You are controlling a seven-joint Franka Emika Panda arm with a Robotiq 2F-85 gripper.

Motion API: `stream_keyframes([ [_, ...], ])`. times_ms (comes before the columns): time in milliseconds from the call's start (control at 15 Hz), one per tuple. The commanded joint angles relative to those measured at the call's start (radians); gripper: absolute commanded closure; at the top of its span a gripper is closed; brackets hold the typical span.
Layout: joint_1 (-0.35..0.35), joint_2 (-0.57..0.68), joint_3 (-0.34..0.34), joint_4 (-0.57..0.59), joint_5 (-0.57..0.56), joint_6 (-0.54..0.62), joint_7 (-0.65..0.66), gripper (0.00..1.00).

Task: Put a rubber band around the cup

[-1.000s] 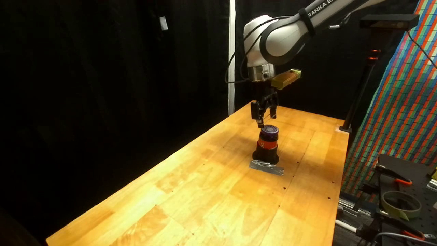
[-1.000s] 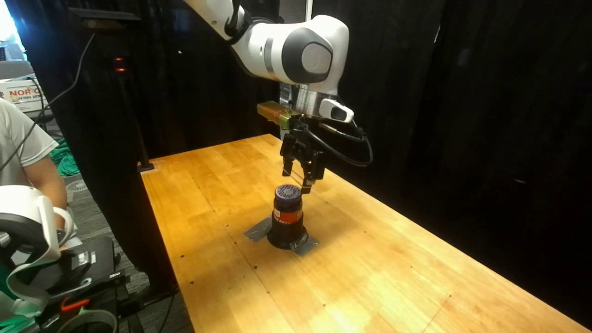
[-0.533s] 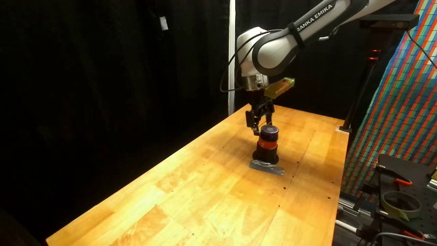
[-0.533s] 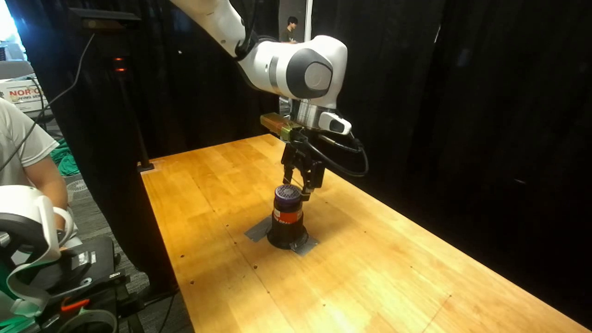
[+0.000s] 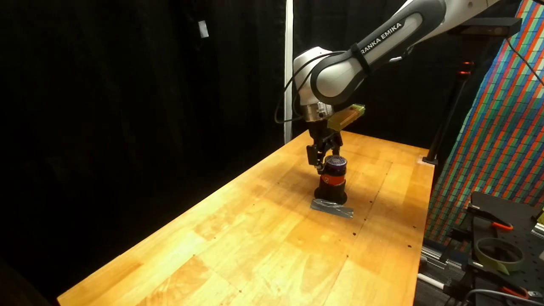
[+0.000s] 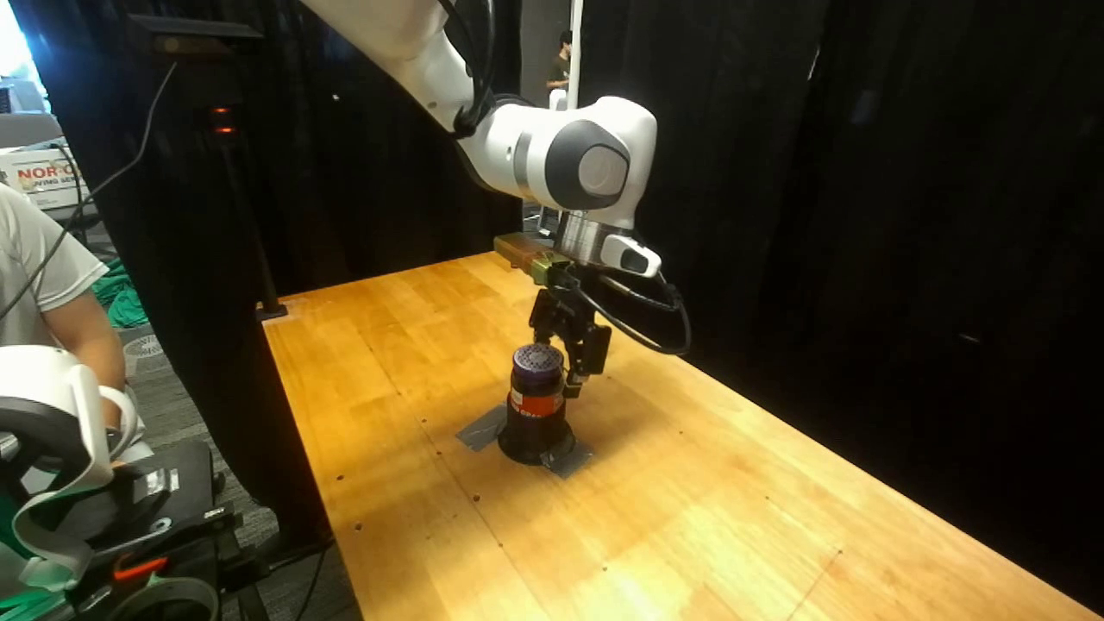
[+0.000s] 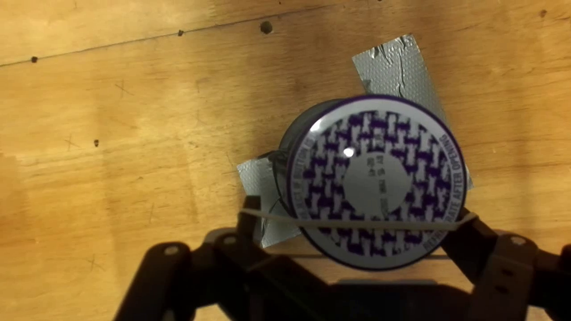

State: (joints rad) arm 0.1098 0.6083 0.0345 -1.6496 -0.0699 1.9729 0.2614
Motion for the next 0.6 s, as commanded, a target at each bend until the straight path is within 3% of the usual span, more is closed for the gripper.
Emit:
stream_keyframes([
  [0, 0.014, 0.006, -0.021, 0.024, -0.003, -0.068, 0.005, 0.00],
  [533, 0.001, -0.081, -0.028, -0.071, -0.003, -0.065, -0.006, 0.00],
])
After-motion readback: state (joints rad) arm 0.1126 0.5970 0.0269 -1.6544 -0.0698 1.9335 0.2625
